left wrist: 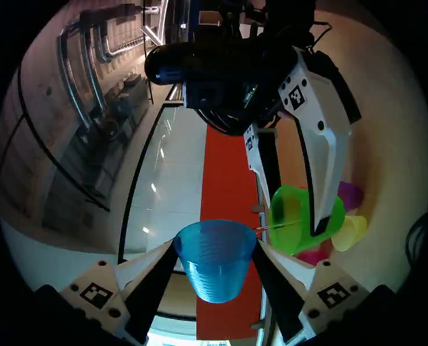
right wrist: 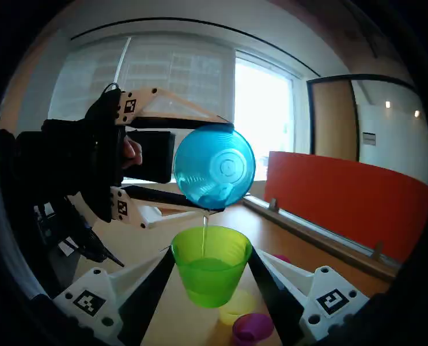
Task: Pour water
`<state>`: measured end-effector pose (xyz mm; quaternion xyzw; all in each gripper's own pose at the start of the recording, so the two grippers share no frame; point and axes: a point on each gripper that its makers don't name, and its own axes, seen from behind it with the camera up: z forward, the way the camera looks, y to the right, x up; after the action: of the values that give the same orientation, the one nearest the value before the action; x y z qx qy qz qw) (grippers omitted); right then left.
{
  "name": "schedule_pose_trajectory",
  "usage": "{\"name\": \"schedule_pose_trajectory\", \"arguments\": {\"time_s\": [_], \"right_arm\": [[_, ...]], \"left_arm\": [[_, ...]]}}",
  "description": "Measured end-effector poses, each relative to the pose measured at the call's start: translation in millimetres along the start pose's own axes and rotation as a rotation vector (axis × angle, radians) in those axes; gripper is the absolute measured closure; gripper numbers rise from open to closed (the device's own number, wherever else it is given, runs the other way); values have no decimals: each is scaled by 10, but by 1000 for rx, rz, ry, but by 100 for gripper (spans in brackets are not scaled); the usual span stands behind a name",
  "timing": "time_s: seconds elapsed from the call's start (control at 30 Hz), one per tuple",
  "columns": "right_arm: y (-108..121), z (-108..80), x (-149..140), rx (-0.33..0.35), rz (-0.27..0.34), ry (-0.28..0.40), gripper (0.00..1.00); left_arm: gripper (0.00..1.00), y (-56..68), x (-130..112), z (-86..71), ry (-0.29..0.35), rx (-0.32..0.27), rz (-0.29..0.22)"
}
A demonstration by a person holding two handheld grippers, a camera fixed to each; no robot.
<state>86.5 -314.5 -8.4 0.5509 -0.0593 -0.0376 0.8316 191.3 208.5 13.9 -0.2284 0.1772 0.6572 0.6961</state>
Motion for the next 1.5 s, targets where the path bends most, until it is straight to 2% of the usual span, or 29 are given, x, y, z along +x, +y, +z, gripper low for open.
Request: {"name": "schedule_pose_trajectory", "arguments": {"time_s": [0.7,1.5], "right_arm": [[-8,1,-1,0,-3,-1,8],[2,-22,-16,-3,0,0,8]], "left_arm": [[13,55,29,-14,0,0,29],[13,34,54,13,7,1,35]]}}
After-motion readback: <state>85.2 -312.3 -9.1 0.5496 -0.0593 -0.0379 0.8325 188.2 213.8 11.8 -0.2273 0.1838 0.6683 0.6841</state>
